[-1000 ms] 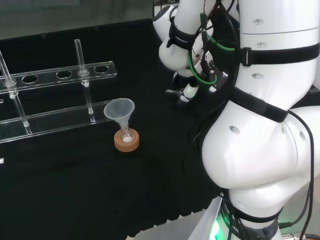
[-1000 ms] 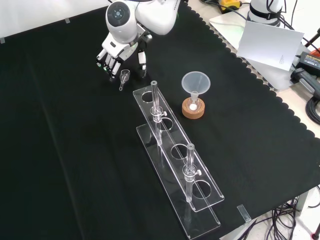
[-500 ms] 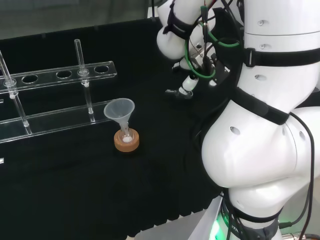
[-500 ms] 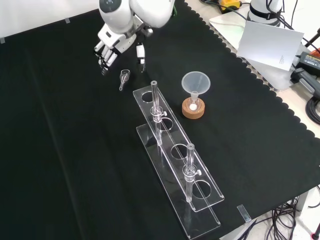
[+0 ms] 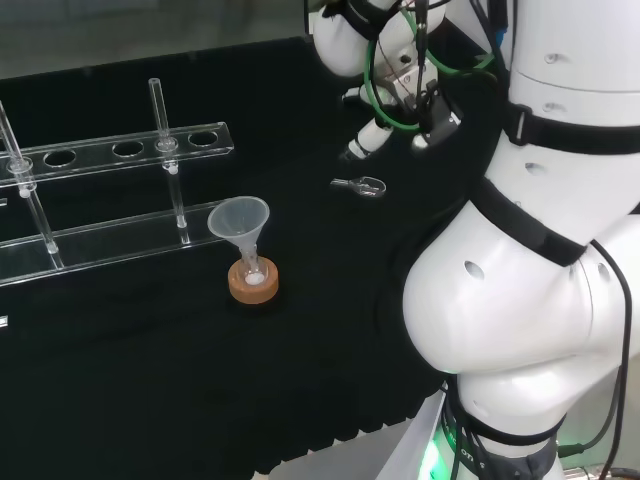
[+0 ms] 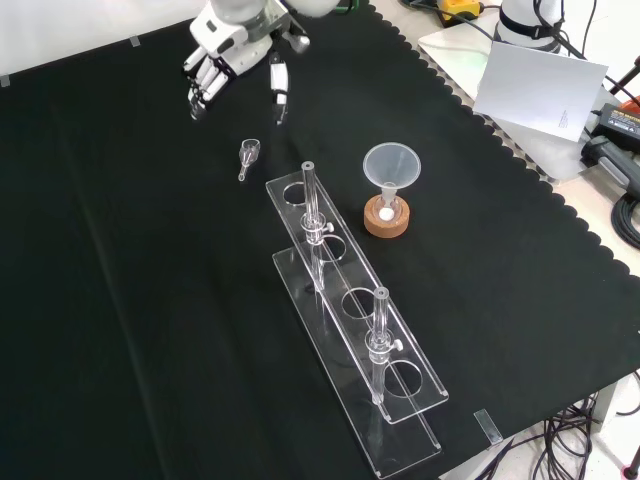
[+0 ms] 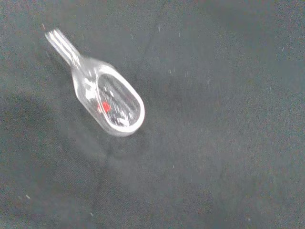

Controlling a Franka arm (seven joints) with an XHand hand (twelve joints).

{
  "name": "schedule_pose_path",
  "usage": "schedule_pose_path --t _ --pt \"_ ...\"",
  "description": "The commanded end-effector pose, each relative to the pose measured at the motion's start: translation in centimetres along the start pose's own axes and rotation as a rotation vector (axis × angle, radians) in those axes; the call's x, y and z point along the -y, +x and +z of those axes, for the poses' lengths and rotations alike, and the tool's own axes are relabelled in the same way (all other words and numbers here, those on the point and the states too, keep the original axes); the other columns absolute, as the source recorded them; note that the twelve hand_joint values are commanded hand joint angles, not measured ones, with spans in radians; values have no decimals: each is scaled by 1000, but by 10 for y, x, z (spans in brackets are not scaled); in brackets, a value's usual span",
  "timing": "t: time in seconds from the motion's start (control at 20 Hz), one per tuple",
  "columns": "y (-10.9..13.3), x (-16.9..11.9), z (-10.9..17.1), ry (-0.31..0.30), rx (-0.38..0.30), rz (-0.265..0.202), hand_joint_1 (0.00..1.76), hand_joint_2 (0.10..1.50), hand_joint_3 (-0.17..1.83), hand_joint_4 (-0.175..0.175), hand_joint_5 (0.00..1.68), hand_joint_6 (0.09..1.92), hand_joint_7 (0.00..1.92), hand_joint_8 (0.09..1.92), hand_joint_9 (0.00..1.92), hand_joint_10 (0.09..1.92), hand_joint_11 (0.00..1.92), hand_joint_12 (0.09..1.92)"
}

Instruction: Put the weighing funnel back on the table.

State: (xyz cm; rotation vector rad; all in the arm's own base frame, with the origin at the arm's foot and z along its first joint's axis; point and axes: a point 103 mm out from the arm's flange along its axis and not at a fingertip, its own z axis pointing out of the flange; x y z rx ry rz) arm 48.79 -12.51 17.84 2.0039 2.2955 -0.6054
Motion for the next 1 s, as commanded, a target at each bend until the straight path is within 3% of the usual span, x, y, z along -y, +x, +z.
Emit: schedule_pose_path --t 0.05,0.45,0.75,1.0 --pt "27 26 -41 -58 -6 -40 390 663 50 45 90 87 435 87 535 87 263 1597" --pt "45 55 -77 -104 -41 -42 395 667 42 43 50 87 401 87 504 87 324 1569" --pt "69 89 -107 -162 -24 -47 395 669 39 39 55 87 411 87 511 87 305 1565" --pt "86 112 -122 -163 -28 -33 397 671 37 38 61 87 420 87 516 87 276 1572"
